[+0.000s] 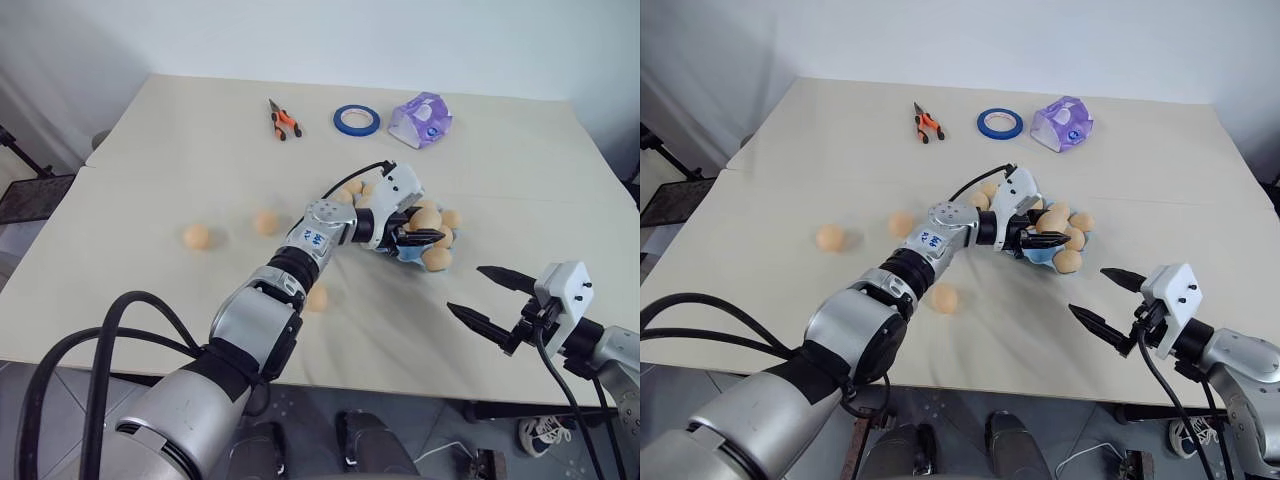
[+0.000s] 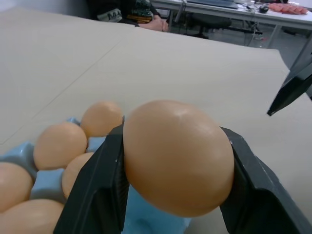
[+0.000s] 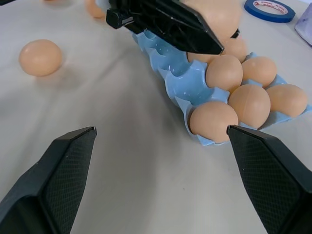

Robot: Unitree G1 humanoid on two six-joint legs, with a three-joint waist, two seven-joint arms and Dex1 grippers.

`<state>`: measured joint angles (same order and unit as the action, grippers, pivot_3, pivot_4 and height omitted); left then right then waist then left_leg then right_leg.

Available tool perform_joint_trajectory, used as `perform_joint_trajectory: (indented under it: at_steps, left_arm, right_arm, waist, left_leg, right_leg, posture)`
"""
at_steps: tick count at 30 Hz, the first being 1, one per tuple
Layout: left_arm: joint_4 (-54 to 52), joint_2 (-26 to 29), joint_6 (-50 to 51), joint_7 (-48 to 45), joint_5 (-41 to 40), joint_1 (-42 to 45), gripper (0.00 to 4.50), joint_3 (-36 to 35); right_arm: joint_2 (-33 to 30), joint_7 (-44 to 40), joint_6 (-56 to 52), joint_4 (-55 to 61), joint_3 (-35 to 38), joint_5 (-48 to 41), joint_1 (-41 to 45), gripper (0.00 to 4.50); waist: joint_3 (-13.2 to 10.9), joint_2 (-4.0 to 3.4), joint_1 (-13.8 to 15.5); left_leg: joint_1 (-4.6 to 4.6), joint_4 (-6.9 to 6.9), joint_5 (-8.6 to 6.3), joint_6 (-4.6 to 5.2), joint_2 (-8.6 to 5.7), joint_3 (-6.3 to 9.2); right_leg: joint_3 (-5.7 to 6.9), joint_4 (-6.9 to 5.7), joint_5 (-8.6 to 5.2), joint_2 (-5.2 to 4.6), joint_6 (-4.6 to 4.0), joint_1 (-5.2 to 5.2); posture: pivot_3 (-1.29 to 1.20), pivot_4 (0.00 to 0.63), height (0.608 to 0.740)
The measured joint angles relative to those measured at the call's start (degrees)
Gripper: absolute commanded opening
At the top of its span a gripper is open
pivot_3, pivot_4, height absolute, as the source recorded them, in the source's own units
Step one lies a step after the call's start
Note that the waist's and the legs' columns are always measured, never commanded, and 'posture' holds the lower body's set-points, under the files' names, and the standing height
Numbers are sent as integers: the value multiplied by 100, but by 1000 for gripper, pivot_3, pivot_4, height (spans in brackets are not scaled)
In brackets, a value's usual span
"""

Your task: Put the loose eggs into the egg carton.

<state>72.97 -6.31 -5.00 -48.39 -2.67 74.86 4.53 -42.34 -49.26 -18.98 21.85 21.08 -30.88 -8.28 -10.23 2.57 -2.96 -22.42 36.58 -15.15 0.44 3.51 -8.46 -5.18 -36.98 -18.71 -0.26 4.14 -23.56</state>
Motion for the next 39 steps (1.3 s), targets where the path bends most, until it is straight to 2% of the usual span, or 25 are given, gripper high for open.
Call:
perform_joint_trajectory:
  at_steps: [4,15,18,22,31,39]
  left_arm:
    - [1,-1,3,35,67,0,4462,-18]
    - [-16,105,-38,-119,117,0,4488,-119]
    - [-182,406,-76,-481,65,6,4488,-185]
    - [-945,1068,-6,-998,-45,-127,4488,-292]
    - [-3945,2444,961,-1448,-645,-2163,4488,-583]
    - [-6855,3626,1959,-1634,-1625,-4731,4488,-1113]
  right_arm:
    - [0,10,0,23,0,0,-12,4500]
    - [1,43,1,17,-27,8,127,4500]
    - [1,42,0,12,-34,8,137,4500]
    - [0,22,-1,-15,-58,8,164,4500]
    - [-15,-168,2,-472,-348,52,729,4500]
    - [-41,-406,21,-786,-529,110,1050,4500]
  waist:
    - [0,0,11]
    - [0,0,6]
    - [0,-1,-14]
    - [0,-4,-20]
    - [-3,-10,-32]
    - [-2,-12,-24]
  left_leg:
    - [-1,0,0,0,-1,0]
    - [0,1,1,-2,-1,-2]
    - [2,1,6,-13,4,-4]
    - [7,1,15,-34,11,-8]
    - [10,50,16,-39,22,-12]
    - [23,58,11,-10,15,1]
  right_leg:
    - [0,1,0,-1,0,0]
    - [1,-2,0,0,0,0]
    - [1,-7,0,6,0,-1]
    - [1,-18,-1,13,-1,-2]
    - [-2,-70,-2,9,-3,-3]
    - [7,-83,-2,-11,-4,15]
  posture:
    - [0,150,740]
    - [0,150,740]
    - [0,150,740]
    - [0,150,740]
    - [0,150,740]
    - [0,150,740]
